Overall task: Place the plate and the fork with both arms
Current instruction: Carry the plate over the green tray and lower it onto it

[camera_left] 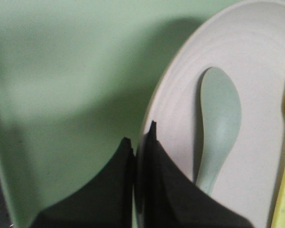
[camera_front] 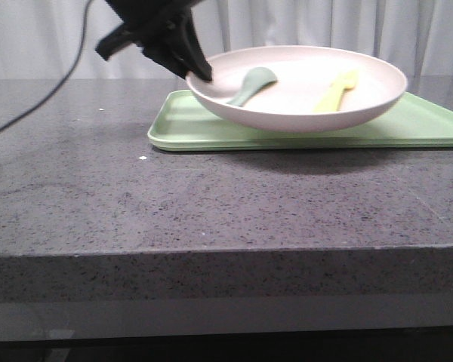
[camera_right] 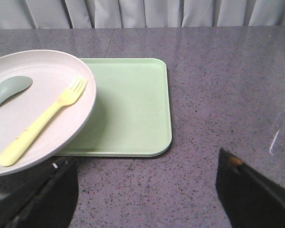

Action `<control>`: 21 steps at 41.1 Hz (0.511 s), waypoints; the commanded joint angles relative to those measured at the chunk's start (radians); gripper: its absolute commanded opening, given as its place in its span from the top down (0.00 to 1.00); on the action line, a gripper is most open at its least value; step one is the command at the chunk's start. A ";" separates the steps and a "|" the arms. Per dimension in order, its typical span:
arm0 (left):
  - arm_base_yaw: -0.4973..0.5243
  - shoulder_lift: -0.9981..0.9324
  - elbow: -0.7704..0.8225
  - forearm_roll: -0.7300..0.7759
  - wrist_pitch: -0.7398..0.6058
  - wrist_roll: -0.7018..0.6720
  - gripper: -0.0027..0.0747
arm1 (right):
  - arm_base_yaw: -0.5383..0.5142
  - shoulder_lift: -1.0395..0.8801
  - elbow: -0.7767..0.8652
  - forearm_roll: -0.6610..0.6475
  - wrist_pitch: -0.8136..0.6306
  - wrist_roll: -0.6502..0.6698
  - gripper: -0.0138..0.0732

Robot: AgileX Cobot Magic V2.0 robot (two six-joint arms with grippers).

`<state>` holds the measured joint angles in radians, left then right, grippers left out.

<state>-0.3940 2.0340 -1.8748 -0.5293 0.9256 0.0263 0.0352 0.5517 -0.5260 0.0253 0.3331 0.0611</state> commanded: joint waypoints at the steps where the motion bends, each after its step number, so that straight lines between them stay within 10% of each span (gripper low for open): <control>1: -0.008 -0.016 -0.094 -0.040 -0.045 -0.070 0.99 | 0.001 0.006 -0.038 0.001 -0.074 -0.006 0.13; 21: -0.008 0.090 -0.151 -0.040 -0.111 -0.230 0.99 | 0.001 0.006 -0.038 0.001 -0.074 -0.006 0.13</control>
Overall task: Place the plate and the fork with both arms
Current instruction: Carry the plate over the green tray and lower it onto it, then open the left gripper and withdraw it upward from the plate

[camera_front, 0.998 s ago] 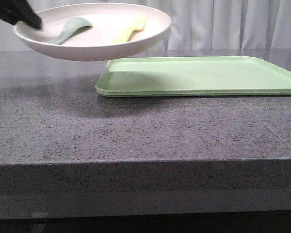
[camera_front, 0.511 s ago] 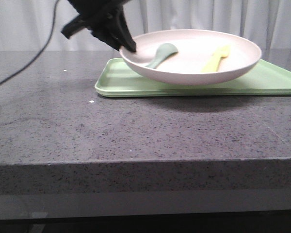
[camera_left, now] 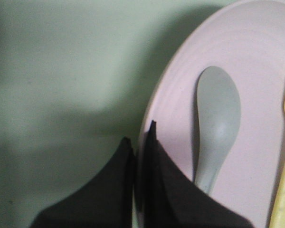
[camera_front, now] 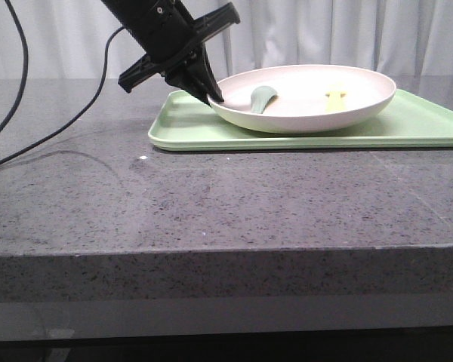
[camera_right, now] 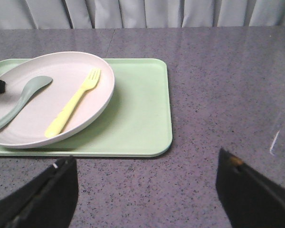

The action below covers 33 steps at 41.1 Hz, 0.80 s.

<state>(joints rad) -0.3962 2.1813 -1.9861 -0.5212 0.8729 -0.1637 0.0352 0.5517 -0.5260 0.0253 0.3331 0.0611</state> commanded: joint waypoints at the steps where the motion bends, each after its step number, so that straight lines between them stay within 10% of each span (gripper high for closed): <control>1: -0.006 -0.057 -0.039 -0.048 -0.058 -0.047 0.99 | 0.001 0.006 -0.038 0.001 -0.074 -0.006 0.13; 33: 0.008 -0.125 -0.044 0.097 -0.024 -0.043 0.66 | 0.001 0.006 -0.038 0.001 -0.074 -0.006 0.13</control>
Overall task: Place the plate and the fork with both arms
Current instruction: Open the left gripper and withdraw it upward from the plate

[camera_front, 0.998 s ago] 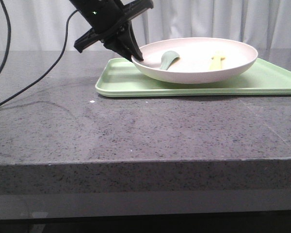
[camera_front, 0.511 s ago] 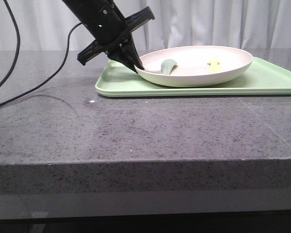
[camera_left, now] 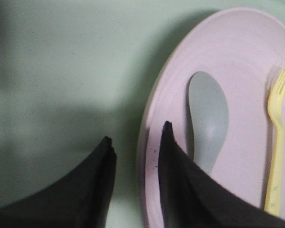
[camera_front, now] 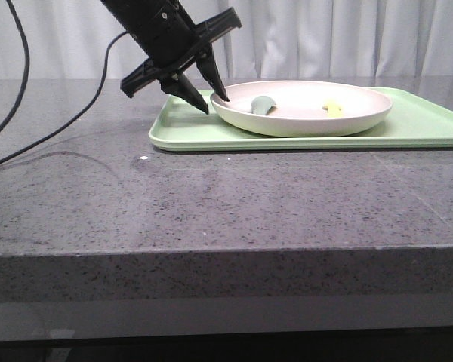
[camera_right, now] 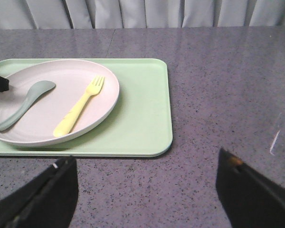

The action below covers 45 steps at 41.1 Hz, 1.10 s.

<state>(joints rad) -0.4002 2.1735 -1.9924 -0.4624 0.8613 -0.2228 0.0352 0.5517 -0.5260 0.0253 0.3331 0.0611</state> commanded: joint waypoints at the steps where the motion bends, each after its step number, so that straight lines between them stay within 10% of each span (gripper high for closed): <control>1: 0.014 -0.130 -0.037 0.072 -0.001 0.018 0.66 | 0.001 0.006 -0.038 0.001 -0.074 -0.006 0.13; 18: 0.023 -0.318 -0.023 0.409 0.087 0.018 0.99 | 0.001 0.006 -0.038 0.001 -0.065 -0.006 0.13; 45: 0.064 -0.924 0.755 0.726 -0.211 -0.171 0.99 | 0.001 0.006 -0.038 0.001 -0.065 -0.006 0.13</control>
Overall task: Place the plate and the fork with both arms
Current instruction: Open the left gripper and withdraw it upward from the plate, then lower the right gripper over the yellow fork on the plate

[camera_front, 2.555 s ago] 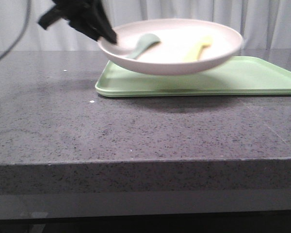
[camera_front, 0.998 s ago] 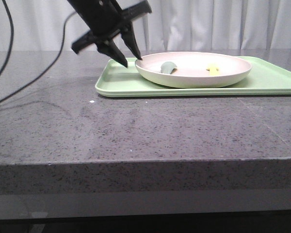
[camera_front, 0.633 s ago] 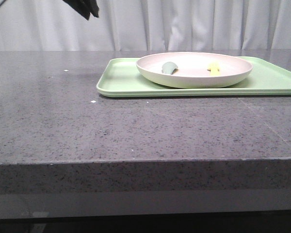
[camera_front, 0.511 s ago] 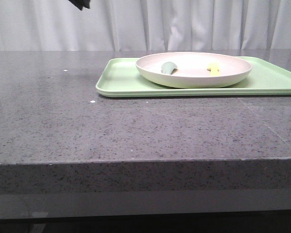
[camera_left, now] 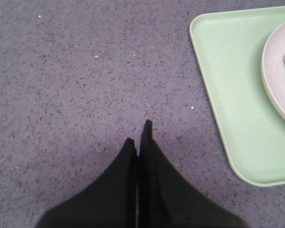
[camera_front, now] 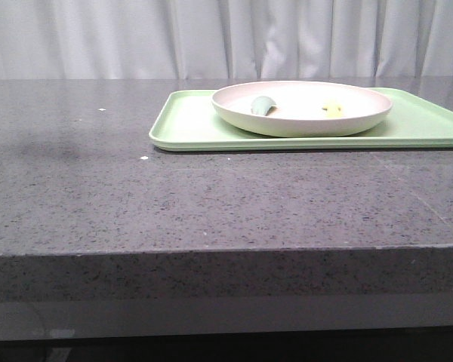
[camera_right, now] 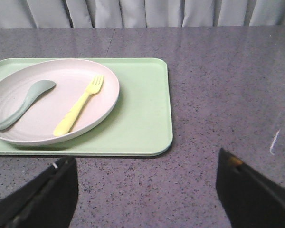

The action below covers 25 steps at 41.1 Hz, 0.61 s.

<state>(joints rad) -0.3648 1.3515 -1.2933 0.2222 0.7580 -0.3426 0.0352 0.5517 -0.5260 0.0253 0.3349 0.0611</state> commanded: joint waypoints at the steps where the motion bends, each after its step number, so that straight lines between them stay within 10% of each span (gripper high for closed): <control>1: 0.048 -0.124 0.083 0.045 -0.117 -0.061 0.99 | 0.001 0.006 -0.038 0.001 -0.067 -0.006 0.13; 25: 0.166 -0.852 0.714 0.062 -0.384 -0.048 0.99 | 0.001 0.007 -0.037 0.001 -0.072 -0.006 0.13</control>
<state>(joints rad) -0.1862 0.5657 -0.6004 0.2872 0.4734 -0.3902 0.0352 0.5517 -0.5260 0.0253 0.3349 0.0611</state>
